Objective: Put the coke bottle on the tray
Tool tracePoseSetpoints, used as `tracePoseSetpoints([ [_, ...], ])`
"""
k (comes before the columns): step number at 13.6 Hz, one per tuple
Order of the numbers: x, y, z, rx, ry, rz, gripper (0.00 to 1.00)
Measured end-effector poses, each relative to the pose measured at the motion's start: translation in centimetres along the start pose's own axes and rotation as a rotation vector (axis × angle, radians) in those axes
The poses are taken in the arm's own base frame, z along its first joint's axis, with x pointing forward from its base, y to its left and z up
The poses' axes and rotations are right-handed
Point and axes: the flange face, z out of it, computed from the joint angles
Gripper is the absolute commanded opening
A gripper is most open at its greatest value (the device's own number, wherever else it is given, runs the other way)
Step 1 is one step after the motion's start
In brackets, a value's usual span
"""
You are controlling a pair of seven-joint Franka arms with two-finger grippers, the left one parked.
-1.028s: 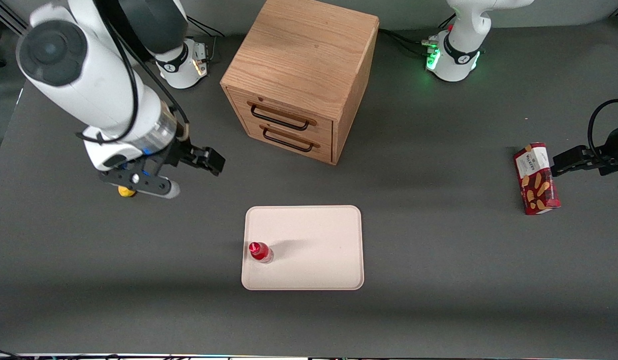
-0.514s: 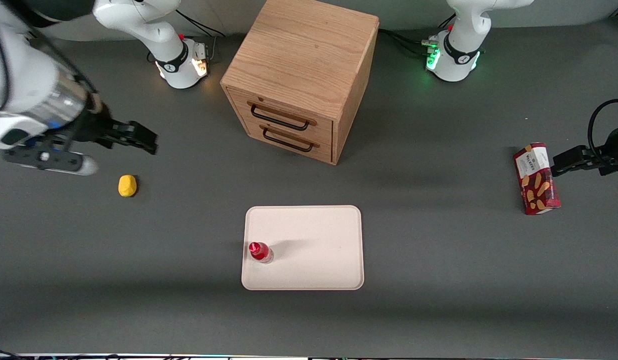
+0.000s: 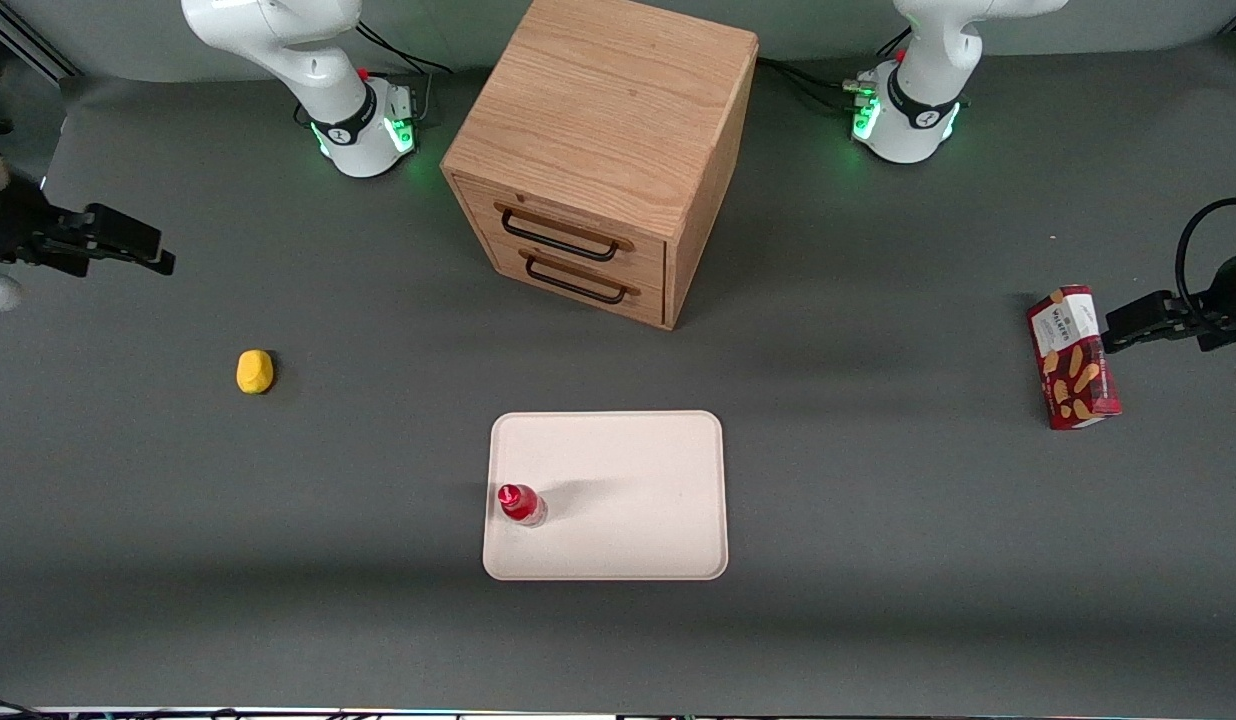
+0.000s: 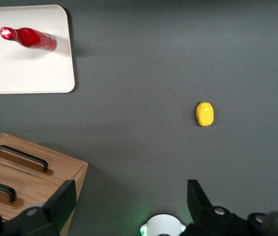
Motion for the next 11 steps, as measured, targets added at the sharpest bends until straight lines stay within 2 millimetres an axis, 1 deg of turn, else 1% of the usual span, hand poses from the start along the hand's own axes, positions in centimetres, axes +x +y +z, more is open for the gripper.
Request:
tracePoseSetpoints([
  [3, 1.0, 3.9, 1.2, -0.003, 0.023, -0.048, 1.00],
  [5, 1.8, 5.5, 2.5, -0.005, 0.052, -0.077, 1.00],
  [6, 2.1, 5.7, 3.1, -0.006, 0.066, -0.084, 1.00],
  [8, 2.1, 4.9, 3.8, -0.007, 0.077, -0.100, 1.00],
  [11, 2.0, 3.3, 3.7, -0.010, 0.100, -0.077, 1.00],
])
